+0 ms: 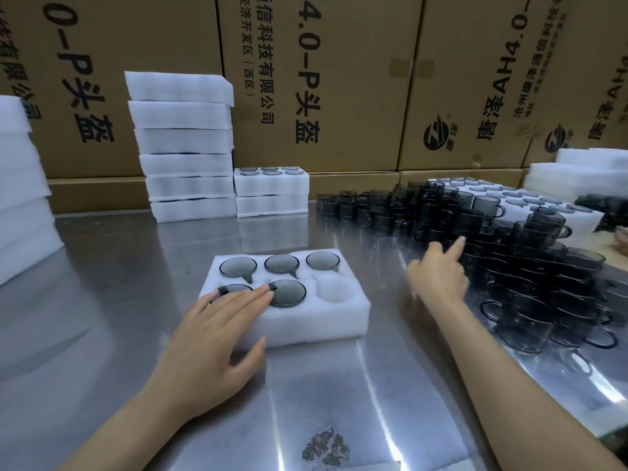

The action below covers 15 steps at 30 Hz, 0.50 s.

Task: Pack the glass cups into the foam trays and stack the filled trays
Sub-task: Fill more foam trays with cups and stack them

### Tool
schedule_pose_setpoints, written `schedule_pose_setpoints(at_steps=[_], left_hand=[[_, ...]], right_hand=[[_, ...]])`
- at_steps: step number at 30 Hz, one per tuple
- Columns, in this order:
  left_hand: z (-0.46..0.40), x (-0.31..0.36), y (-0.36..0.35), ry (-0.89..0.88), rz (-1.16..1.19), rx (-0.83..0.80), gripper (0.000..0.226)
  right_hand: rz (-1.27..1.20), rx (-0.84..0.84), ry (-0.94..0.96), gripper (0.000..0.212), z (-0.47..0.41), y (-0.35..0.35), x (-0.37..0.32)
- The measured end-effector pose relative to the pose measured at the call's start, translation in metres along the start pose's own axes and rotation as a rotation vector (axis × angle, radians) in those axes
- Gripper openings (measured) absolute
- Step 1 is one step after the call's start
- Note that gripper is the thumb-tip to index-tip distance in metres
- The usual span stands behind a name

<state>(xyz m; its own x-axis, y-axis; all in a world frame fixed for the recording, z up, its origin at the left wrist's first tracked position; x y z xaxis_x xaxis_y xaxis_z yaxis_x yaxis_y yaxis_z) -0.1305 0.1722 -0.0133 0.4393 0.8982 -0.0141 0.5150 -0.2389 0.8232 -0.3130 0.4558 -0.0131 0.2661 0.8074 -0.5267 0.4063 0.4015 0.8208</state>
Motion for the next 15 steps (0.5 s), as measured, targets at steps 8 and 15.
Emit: schedule_pose_setpoints(at_steps=[8,15], left_hand=[[0.000,0.000,0.002,0.014,0.033,0.028,0.054],[0.000,-0.001,0.003,0.017,0.044,0.038,0.053]], right_hand=[[0.002,0.066,-0.128,0.056,-0.023,-0.002,0.030],[0.100,0.069,0.083,0.030,-0.017,-0.004,0.002]])
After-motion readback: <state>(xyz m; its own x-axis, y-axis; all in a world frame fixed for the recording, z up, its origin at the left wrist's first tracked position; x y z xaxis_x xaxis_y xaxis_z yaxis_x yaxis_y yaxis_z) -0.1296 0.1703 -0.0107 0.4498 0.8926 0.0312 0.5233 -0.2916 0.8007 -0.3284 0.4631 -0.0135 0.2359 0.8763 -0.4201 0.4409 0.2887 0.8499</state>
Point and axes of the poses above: each hand's wrist, its own z-axis away from the middle knuckle, its own y-axis out of the back of the hand, x = y × z, the point moved 8 cm from there along -z, towards the middle knuckle, and after that the axes turned 7 degrees about -y, right-handed, at the moved point
